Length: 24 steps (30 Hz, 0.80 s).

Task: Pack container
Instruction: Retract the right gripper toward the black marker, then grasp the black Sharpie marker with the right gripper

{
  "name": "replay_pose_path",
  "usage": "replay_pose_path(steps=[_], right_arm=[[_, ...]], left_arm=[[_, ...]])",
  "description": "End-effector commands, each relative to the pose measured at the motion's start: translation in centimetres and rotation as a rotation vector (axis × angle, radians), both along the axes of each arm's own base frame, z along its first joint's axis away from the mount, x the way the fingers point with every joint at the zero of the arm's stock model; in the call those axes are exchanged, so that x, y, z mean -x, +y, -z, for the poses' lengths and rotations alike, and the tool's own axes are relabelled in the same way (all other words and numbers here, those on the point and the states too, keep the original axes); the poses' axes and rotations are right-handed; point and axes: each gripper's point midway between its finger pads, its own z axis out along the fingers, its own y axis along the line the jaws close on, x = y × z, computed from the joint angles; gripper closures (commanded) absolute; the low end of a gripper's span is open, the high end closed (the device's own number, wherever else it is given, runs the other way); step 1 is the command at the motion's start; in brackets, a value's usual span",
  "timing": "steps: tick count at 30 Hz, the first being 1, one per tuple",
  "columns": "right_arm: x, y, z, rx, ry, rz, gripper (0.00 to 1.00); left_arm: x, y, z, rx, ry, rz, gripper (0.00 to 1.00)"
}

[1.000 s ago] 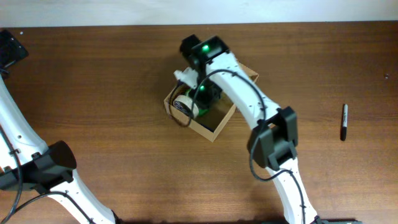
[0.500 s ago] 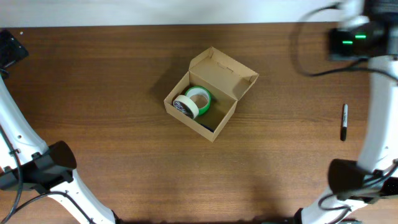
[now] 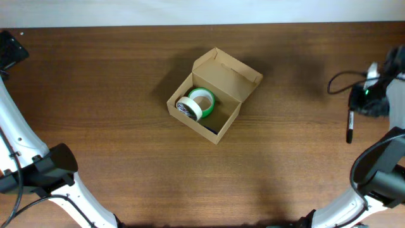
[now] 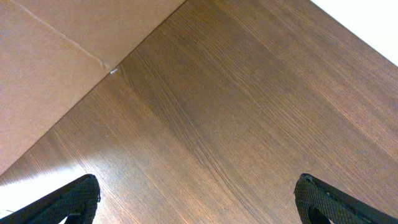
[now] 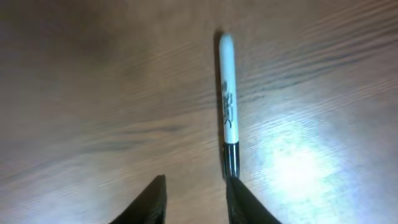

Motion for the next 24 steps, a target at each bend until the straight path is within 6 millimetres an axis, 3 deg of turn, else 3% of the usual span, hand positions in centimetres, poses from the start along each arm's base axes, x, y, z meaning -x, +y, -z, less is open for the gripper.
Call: replay_pose_path(steps=[1, 5, 9, 14, 24], right_arm=[[1.0, 0.3, 2.1, -0.033, -0.006, -0.058, 0.60], [1.4, -0.9, 3.6, -0.009, -0.023, -0.075, 0.49], [1.6, -2.3, 3.9, 0.009, -0.041, -0.046, 0.46], [1.5, -2.7, 4.6, 0.007, -0.038, -0.037, 0.44], [1.9, -2.6, 8.9, -0.042, 0.028, 0.047, 0.44]], left_arm=[[0.3, -0.1, -0.5, -0.004, -0.006, 0.006, 0.00], [0.3, -0.1, -0.5, -0.004, -0.007, 0.006, 0.00], [0.3, -0.1, -0.5, -0.004, -0.007, 0.006, 0.00], [0.3, -0.1, -0.5, -0.004, -0.007, 0.006, 0.00], [0.3, -0.1, -0.5, -0.004, -0.006, 0.006, 0.00]])
